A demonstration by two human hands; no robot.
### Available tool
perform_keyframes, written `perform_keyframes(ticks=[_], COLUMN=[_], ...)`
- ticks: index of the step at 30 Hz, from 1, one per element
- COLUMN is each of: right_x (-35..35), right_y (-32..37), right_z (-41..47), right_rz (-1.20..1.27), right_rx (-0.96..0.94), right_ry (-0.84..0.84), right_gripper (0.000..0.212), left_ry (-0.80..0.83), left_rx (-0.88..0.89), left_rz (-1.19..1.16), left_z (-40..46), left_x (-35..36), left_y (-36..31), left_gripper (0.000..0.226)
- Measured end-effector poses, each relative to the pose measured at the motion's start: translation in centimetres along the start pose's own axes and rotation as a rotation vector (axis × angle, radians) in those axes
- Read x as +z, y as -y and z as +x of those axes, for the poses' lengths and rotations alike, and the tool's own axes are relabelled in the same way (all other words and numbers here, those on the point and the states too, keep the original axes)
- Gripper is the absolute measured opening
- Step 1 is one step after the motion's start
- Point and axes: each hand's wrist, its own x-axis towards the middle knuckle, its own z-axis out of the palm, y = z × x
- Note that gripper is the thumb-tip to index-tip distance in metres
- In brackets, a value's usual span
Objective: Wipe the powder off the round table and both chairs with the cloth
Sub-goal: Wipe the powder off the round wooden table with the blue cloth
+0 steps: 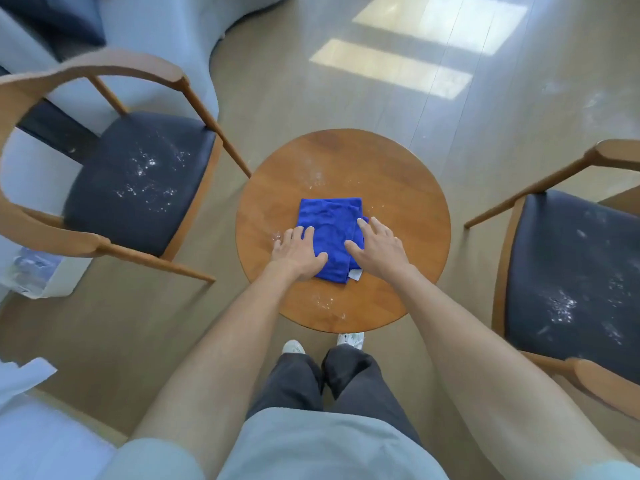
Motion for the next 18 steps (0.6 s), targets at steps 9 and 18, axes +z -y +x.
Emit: perform_keyframes(ticks=[9,18], right_x=[4.4,8.6], right_y=[0.3,1.7], right_z=[6.2,11.9], right_rz=[0.035,0.009], right_rx=[0.098,0.194], right_ry=[0.059,0.037], right_gripper=[0.065,0.064], left_ry=[0.034,0.077], left_rx=[0.007,0.103], left_rz=[0.013,0.044], left_z=[7.9,16.1], left_x=[0.8,3.3], left_y=[3.6,6.8], left_gripper=[0.063,0.058])
